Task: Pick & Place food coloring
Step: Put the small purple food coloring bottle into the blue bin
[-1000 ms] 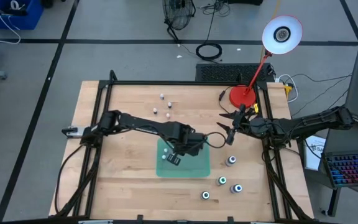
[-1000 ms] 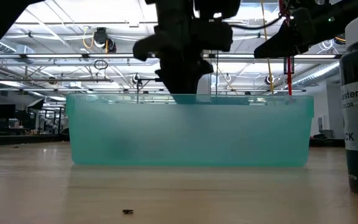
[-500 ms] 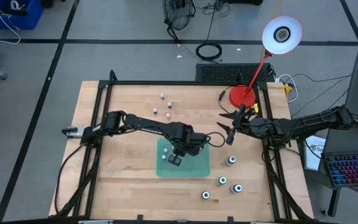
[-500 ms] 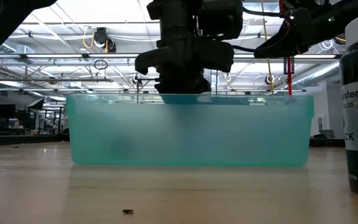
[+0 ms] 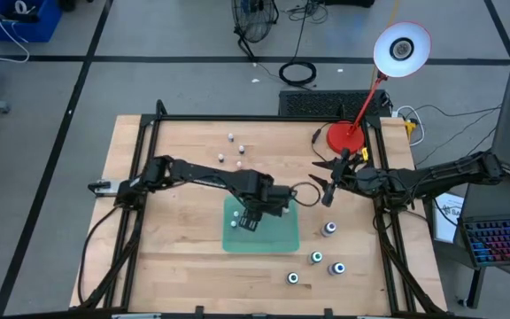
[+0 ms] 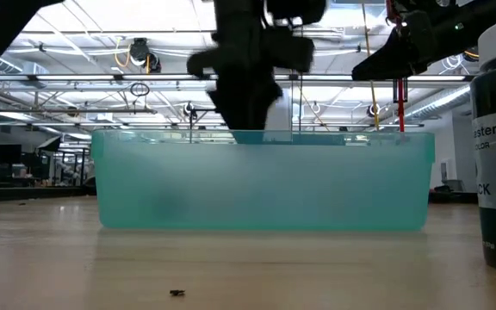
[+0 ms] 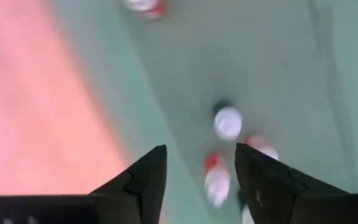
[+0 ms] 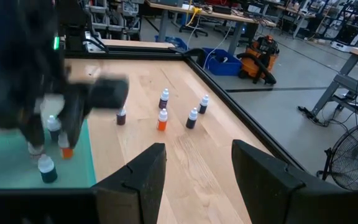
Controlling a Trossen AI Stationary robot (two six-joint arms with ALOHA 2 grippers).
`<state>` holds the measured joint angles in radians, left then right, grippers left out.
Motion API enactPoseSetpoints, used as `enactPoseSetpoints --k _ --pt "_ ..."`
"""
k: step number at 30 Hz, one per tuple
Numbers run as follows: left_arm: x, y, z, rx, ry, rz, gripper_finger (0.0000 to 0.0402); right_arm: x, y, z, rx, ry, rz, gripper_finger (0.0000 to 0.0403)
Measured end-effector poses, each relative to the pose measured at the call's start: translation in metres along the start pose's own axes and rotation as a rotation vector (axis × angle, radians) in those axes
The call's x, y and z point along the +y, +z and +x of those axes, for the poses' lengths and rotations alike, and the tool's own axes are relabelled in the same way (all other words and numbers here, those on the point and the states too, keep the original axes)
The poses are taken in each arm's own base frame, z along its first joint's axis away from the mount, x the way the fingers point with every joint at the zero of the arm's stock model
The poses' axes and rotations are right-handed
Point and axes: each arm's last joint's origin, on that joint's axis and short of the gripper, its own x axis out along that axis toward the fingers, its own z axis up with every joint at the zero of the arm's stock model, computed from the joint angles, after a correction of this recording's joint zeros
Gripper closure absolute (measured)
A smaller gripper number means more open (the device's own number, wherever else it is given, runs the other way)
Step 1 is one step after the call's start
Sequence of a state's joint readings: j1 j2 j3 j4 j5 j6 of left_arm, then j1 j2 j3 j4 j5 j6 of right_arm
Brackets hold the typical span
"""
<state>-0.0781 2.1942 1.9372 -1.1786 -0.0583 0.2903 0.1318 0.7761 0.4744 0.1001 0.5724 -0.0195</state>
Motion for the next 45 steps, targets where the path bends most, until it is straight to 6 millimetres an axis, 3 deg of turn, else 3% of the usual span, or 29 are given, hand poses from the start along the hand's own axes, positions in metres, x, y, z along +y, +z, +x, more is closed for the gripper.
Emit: enactPoseSetpoints --k 6,10,18,23,29,45 --pt "0.021 -0.032 -0.057 -0.033 0.047 -0.133 0.0201 0.000 0.000 0.000 0.000 0.000 0.000 0.0229" --pt "0.050 -0.071 -0.079 -0.045 0.108 -0.279 0.0215 0.000 0.000 0.000 0.000 0.000 0.000 0.0229" --pt "0.097 -0.160 -0.061 -0.032 0.167 -0.617 0.0248 0.000 0.000 0.000 0.000 0.000 0.000 0.0229" --pt "0.108 -0.193 -0.029 -0.027 0.175 -0.721 0.0261 0.000 0.000 0.000 0.000 0.000 0.000 0.0229" --pt "0.111 -0.209 0.000 -0.042 0.169 -0.677 0.0263 0.000 0.000 0.000 0.000 0.000 0.000 0.0229" --pt "0.112 -0.204 0.004 -0.100 0.140 -0.516 0.0229 0.000 0.000 0.000 0.000 0.000 0.000 0.0229"
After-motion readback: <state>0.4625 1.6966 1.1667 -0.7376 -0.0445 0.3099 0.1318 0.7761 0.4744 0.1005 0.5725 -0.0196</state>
